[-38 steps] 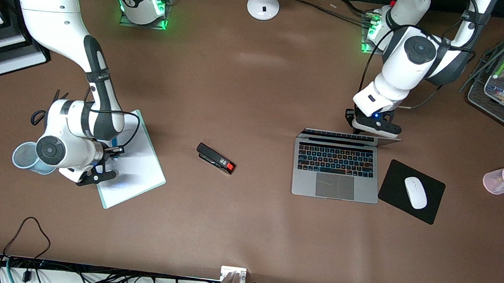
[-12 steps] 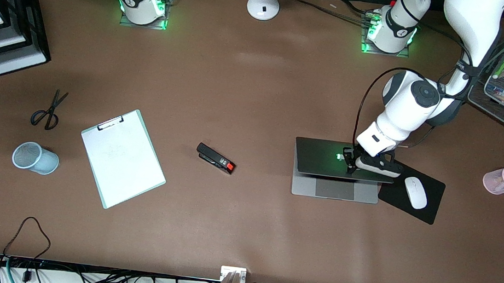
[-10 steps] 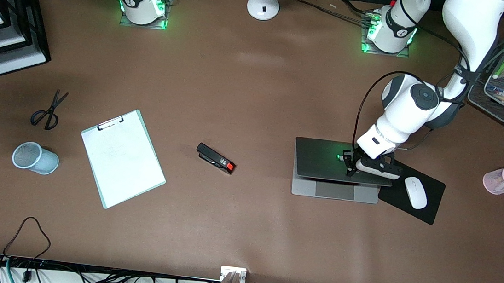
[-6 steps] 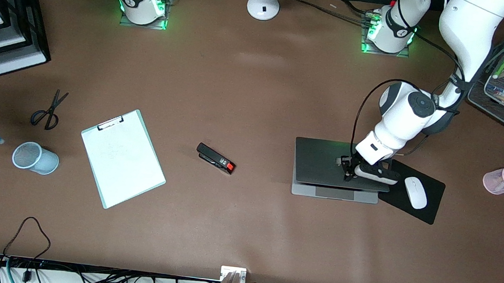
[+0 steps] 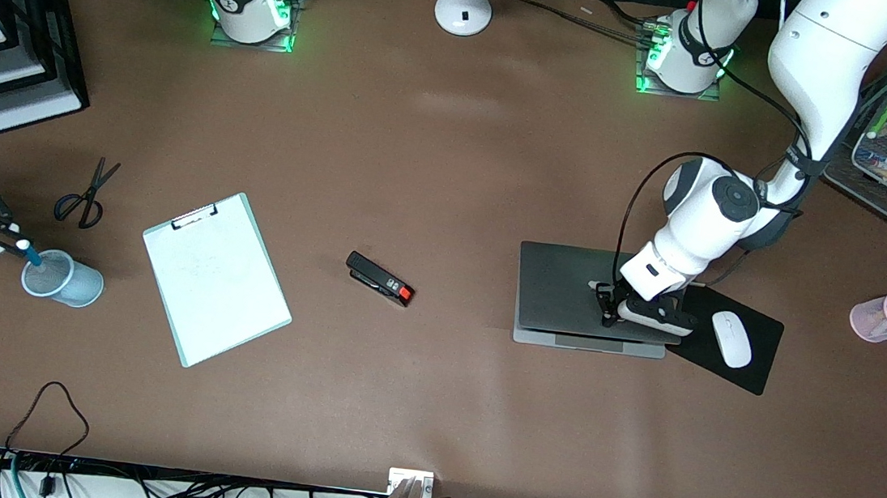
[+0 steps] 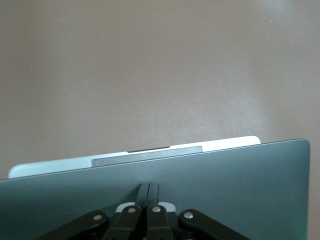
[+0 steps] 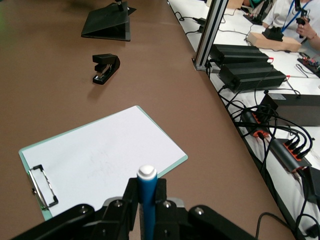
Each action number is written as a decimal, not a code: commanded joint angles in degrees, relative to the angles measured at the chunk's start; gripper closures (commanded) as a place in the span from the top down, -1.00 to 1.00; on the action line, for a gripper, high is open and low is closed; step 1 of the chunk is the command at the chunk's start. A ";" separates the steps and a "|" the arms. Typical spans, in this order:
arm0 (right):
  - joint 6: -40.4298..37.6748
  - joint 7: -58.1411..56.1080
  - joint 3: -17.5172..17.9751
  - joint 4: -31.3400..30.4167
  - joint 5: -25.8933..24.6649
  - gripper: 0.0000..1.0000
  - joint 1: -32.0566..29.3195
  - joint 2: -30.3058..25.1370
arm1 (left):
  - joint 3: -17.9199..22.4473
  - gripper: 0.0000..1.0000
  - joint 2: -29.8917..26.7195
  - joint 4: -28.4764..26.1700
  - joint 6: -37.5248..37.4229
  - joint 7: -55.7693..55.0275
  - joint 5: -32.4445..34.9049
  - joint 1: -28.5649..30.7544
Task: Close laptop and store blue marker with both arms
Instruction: 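Lower the marker into the light-blue cup with the right gripper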
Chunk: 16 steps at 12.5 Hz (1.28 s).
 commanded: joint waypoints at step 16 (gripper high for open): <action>-0.25 -4.32 0.71 5.60 1.28 -1.00 -3.51 11.31 | 2.01 -1.00 10.45 6.90 5.01 0.67 6.51 -0.28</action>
